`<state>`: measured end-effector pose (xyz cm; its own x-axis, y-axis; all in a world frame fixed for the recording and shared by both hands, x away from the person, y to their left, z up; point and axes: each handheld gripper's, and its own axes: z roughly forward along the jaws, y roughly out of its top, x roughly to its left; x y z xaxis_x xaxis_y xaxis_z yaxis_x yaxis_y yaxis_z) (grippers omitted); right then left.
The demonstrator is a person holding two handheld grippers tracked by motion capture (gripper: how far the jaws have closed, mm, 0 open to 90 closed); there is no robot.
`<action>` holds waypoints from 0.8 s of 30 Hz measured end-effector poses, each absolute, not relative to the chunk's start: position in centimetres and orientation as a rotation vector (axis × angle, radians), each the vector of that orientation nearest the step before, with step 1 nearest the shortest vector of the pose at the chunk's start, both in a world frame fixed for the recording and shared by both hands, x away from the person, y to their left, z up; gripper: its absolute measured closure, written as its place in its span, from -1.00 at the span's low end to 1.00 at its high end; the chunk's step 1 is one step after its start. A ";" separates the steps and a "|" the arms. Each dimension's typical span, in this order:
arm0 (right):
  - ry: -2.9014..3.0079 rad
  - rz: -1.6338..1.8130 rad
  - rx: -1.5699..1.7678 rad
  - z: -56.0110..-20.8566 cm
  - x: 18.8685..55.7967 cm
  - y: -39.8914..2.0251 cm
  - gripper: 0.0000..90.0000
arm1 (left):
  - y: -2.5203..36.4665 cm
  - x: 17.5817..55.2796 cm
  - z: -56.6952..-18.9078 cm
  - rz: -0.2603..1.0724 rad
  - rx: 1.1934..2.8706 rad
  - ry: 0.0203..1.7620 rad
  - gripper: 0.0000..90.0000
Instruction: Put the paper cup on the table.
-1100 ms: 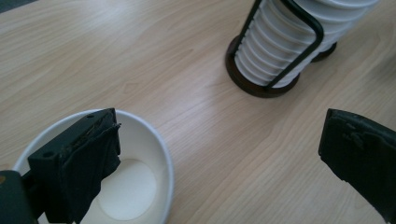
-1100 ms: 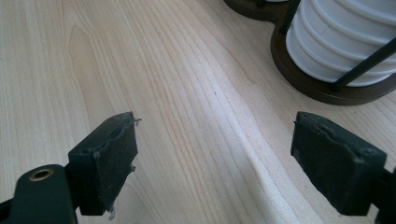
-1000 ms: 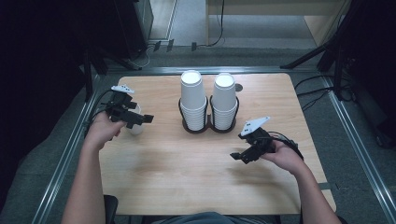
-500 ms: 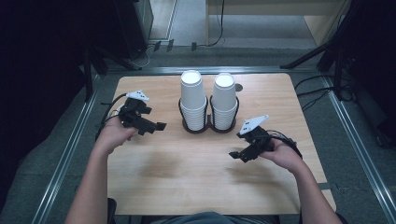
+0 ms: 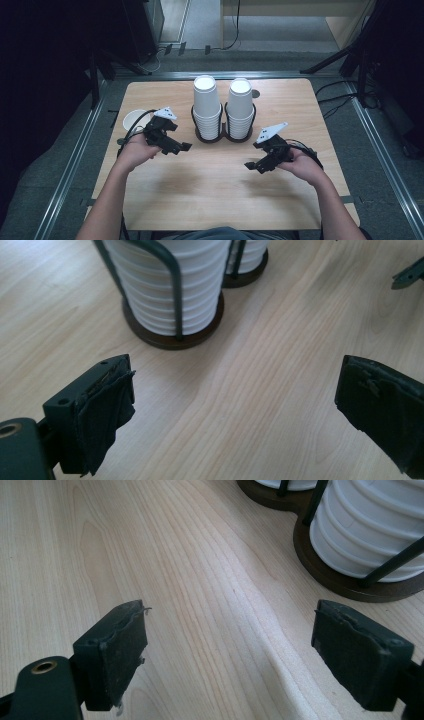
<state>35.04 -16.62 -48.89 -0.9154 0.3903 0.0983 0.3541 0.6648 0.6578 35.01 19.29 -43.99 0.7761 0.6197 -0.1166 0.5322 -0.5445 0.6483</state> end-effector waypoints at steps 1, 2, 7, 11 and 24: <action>2.820 1.095 0.632 -48.9 35.0 -16.6 -0.67 | 19.0 34.9 -44.1 0.161 2.277 0.841 -0.94; 2.820 1.094 0.631 -48.9 35.0 -16.6 -0.67 | 18.8 34.9 -44.2 0.152 2.280 0.837 -0.94; 2.823 1.094 0.629 -48.9 35.0 -16.5 -0.67 | 17.5 34.5 -44.8 0.151 2.300 0.801 -0.94; 2.825 1.090 0.629 -49.0 34.9 -16.5 -0.67 | 16.6 33.9 -45.1 0.143 2.321 0.763 -0.94; 2.840 1.045 0.599 -49.2 34.5 -16.3 -0.67 | 13.7 33.1 -45.9 0.103 2.355 0.654 -0.94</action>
